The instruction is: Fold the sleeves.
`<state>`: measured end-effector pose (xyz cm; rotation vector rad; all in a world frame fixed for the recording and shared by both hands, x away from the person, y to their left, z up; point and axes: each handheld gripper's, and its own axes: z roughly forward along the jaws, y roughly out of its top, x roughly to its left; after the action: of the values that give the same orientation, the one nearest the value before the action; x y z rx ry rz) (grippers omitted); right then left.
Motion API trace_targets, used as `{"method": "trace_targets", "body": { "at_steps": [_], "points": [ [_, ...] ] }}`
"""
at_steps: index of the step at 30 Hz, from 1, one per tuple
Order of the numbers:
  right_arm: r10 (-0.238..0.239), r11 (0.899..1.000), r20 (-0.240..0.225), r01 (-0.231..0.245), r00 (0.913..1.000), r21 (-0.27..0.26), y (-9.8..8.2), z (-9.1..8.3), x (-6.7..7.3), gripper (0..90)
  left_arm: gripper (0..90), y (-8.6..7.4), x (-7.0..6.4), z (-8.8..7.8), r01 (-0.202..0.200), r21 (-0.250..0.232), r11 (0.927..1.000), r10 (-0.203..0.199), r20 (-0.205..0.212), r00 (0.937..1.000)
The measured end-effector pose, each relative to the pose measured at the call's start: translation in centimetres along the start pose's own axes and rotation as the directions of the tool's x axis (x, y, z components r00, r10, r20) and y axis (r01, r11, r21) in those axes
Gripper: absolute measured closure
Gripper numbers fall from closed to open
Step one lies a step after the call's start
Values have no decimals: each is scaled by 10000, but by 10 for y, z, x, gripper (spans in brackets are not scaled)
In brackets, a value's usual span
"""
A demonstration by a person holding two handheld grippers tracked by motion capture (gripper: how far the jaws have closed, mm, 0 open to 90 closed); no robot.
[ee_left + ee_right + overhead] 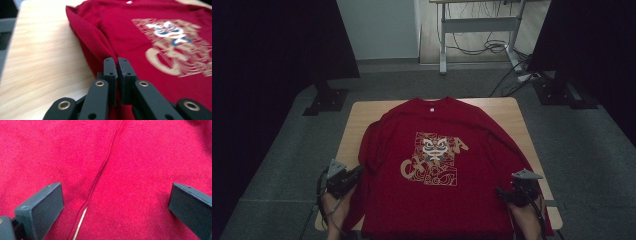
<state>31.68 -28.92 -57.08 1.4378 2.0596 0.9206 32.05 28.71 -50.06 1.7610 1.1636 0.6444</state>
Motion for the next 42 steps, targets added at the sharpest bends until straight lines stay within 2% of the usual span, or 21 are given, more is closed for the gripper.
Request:
{"method": "trace_targets", "body": {
  "at_steps": [3,4,5,8,9,11,12,18,20,23,24,26,27,28,30,31,32,34,37,39,42],
  "points": [
    [10,10000,-2,-10,10000,5,0,0,0,0,860,2,-4,2,-86,-45,10000,86,135,9999],
    [10,10000,-2,-10,10000,5,0,0,0,0,860,8,-17,8,-226,-202,9995,239,644,9976],
    [-1,10000,0,1,10000,-2,0,0,0,0,861,10,-21,10,-259,-222,9994,275,778,9966],
    [-1,10000,1,1,10000,-2,0,0,0,0,861,10,-21,10,-259,-222,9994,275,778,9966],
    [-1,10000,1,1,10000,-2,0,0,0,0,861,15,-32,16,-366,-302,9989,400,1205,9919],
    [7,10000,-2,-7,10000,3,0,0,0,0,861,15,-32,16,-366,-302,9989,400,1205,9919],
    [7,10000,-2,-7,10000,3,0,0,0,0,861,20,-43,23,-577,-328,9978,619,1451,9875],
    [0,10000,-2,0,10000,-1,0,0,0,0,861,27,-59,29,-844,-404,9956,906,1893,9777],
    [9,10000,-4,-9,10000,6,0,0,0,0,860,31,-70,34,-1043,-430,9936,1112,2162,9700],
    [14,10000,-4,-14,10000,5,0,0,0,0,860,31,-70,34,-1043,-430,9936,1112,2162,9700],
    [14,10000,-4,-14,10000,5,0,0,0,0,860,37,-85,42,-1222,-501,9912,1310,2553,9580],
    [4,10000,-2,-4,10000,0,0,0,0,0,860,37,-85,42,-1222,-501,9912,1310,2553,9580],
    [4,10000,-2,-4,10000,0,0,0,0,0,860,40,-96,48,-1385,-505,9891,1471,2804,9485],
    [12,10000,-5,-12,10000,5,0,0,0,0,860,41,-100,50,-1472,-486,9879,1549,2879,9450],
    [10,10000,-5,-10,10000,4,0,0,0,0,860,41,-100,50,-1472,-486,9879,1549,2879,9450],
    [10,10000,-5,-10,10000,4,0,0,0,0,860,42,-112,59,-1684,-345,9851,1705,3199,9320],
    [10,10000,-5,-10,10000,4,0,0,0,0,858,42,-112,59,-1684,-345,9851,1705,3199,9320],
    [-3,10000,-8,3,10000,0,0,0,0,0,855,40,-120,68,-1913,-165,9814,1855,3382,9226],
    [-7,10000,-12,7,10000,-1,0,0,0,0,853,39,-124,74,-2021,-3,9794,1902,3396,9211],
    [-7,10000,-12,7,10000,-1,0,0,0,0,851,33,-128,88,-2095,392,9770,1836,3445,9206],
    [-12,10000,-30,12,10000,3,0,0,0,0,850,21,-128,107,-2241,979,9696,1801,3343,9251]
  ]
}}
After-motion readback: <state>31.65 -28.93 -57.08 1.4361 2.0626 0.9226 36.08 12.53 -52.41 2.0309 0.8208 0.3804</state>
